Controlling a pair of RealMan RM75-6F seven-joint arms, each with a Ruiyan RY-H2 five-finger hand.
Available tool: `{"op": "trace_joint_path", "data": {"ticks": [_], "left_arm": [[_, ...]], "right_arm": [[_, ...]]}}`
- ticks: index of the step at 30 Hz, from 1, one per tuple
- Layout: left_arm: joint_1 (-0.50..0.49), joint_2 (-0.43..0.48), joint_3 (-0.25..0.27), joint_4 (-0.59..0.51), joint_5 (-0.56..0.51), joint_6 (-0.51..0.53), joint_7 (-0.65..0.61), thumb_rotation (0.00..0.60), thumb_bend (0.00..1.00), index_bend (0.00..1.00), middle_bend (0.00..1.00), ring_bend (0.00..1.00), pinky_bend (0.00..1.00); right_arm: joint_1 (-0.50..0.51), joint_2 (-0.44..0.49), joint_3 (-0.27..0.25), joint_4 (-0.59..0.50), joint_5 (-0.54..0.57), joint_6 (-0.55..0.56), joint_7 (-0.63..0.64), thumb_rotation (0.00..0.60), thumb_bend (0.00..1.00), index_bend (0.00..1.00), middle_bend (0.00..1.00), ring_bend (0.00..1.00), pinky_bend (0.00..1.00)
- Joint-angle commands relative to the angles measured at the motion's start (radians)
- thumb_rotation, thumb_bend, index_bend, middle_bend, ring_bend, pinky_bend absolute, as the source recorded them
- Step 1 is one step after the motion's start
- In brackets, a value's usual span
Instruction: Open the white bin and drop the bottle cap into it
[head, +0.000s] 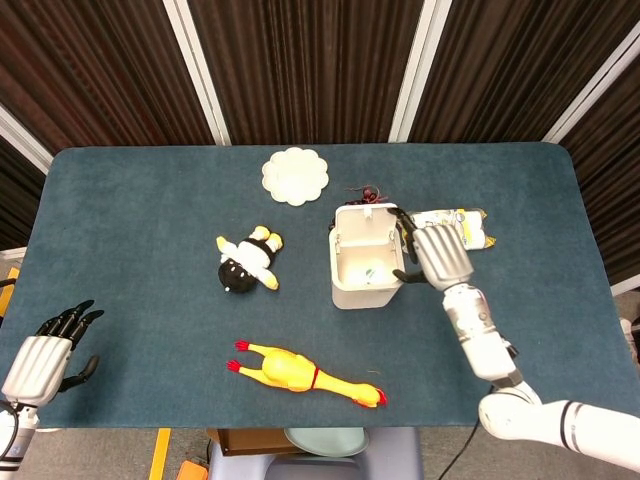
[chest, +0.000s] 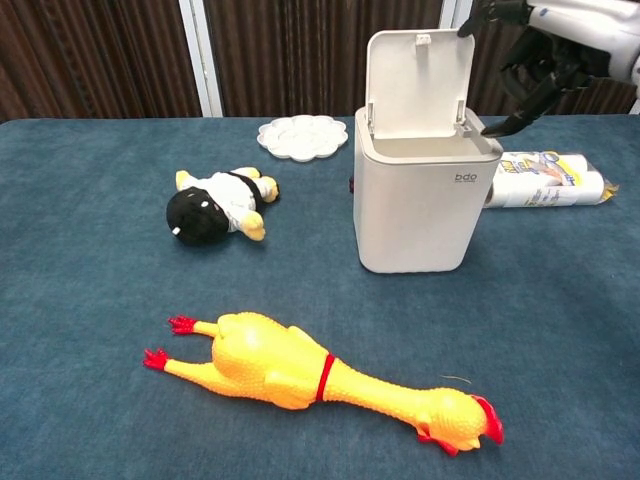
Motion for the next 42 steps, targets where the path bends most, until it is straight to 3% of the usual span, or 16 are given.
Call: {"op": "trace_joint_path", "data": {"ticks": [1, 6, 12, 18, 22, 24, 27, 30, 42], "left_arm": [[0.0, 0.0, 0.0, 0.0, -0.002, -0.001, -0.003, 0.6, 0.39, 0.17, 0.09, 0.15, 0.26], [-0.001, -0.002, -0.001, 0.001, -0.005, -0.004, -0.003, 0.6, 0.39, 0.17, 0.09, 0.15, 0.26], [-0.002, -0.006, 0.003, 0.0, 0.0, -0.007, 0.017, 0.6, 0.39, 0.17, 0.09, 0.15, 0.26], [-0.001, -0.008, 0.002, -0.001, -0.01, -0.014, 0.032, 0.6, 0.39, 0.17, 0.09, 0.15, 0.26], [-0.001, -0.008, 0.002, -0.002, -0.012, -0.015, 0.036, 0.6, 0.39, 0.17, 0.1, 0.15, 0.26], [-0.002, -0.016, -0.002, 0.005, -0.017, -0.015, 0.049, 0.6, 0.39, 0.17, 0.1, 0.15, 0.26], [-0.002, -0.027, -0.004, 0.012, -0.018, -0.013, 0.067, 0.6, 0.39, 0.18, 0.1, 0.16, 0.26], [-0.002, -0.033, -0.003, 0.017, -0.016, -0.013, 0.069, 0.6, 0.39, 0.17, 0.1, 0.16, 0.26], [-0.005, -0.039, 0.002, 0.022, -0.015, -0.022, 0.073, 0.6, 0.39, 0.16, 0.1, 0.16, 0.26]], "right_arm": [[-0.099, 0.077, -0.068, -0.08, -0.081, 0.123, -0.031, 0.6, 0.03, 0.24, 0.86, 0.9, 1.0], [-0.292, 0.148, -0.199, -0.124, -0.254, 0.38, -0.059, 0.6, 0.03, 0.28, 0.79, 0.75, 0.95], [-0.463, 0.164, -0.275, -0.035, -0.357, 0.579, 0.017, 0.6, 0.03, 0.32, 0.57, 0.51, 0.68], [-0.555, 0.136, -0.277, 0.075, -0.257, 0.562, 0.158, 0.6, 0.03, 0.33, 0.39, 0.28, 0.37], [-0.547, 0.151, -0.282, 0.074, -0.234, 0.508, 0.133, 0.6, 0.06, 0.22, 0.25, 0.14, 0.18], [-0.529, 0.197, -0.309, 0.046, -0.158, 0.39, 0.001, 0.6, 0.08, 0.12, 0.16, 0.05, 0.11], [-0.509, 0.23, -0.305, -0.03, -0.094, 0.304, -0.051, 0.6, 0.09, 0.04, 0.08, 0.0, 0.08], [-0.502, 0.231, -0.299, -0.04, -0.088, 0.266, -0.042, 0.6, 0.09, 0.03, 0.07, 0.0, 0.08], [-0.536, 0.181, -0.281, 0.049, -0.225, 0.335, 0.053, 0.6, 0.09, 0.03, 0.08, 0.0, 0.08]]}}
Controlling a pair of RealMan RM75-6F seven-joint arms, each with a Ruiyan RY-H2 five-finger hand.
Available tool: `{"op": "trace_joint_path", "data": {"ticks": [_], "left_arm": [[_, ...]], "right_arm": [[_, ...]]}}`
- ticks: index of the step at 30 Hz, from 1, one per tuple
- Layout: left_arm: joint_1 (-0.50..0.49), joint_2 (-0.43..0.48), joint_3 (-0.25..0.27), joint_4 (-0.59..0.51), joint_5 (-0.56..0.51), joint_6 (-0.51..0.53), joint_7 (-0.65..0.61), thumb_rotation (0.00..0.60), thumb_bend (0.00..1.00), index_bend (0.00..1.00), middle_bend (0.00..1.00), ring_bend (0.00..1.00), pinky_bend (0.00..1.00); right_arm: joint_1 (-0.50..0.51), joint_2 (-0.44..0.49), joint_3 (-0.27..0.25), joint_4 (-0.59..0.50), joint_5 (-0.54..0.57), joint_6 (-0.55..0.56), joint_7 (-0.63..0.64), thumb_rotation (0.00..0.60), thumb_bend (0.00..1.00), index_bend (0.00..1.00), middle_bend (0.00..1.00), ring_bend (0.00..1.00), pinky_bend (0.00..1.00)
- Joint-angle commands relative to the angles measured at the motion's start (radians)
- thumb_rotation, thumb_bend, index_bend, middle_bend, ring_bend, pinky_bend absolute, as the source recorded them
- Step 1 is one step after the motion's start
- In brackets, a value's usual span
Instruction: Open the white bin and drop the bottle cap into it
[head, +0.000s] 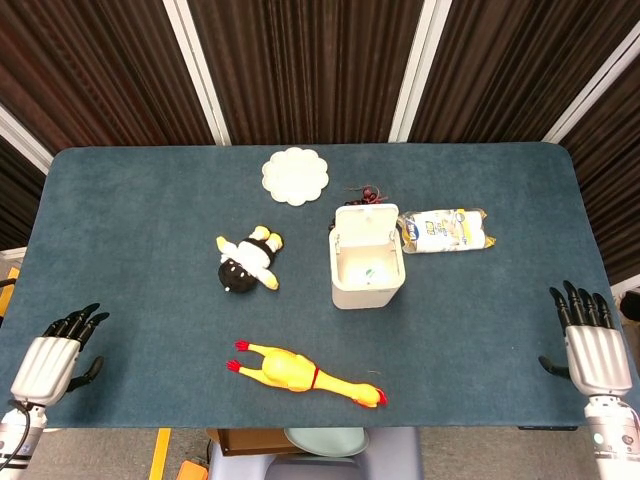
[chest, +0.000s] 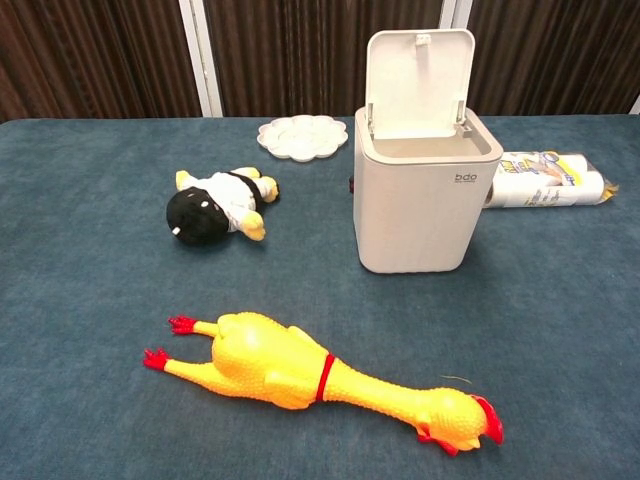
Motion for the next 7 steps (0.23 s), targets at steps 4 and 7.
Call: {"op": "trace_joint_path", "data": {"ticks": [4, 7], "left_arm": [[-0.001, -0.002, 0.001, 0.001, 0.003, 0.0, 0.003, 0.6, 0.39, 0.16, 0.1, 0.16, 0.27], [-0.001, -0.003, 0.0, 0.004, 0.0, -0.001, 0.0, 0.6, 0.39, 0.16, 0.1, 0.16, 0.26]], "right_arm": [[-0.015, -0.001, 0.009, 0.003, -0.022, 0.002, 0.024, 0.6, 0.09, 0.03, 0.08, 0.0, 0.08], [-0.018, -0.001, 0.015, 0.004, -0.026, -0.001, 0.027, 0.6, 0.09, 0.03, 0.08, 0.0, 0.08]]}}
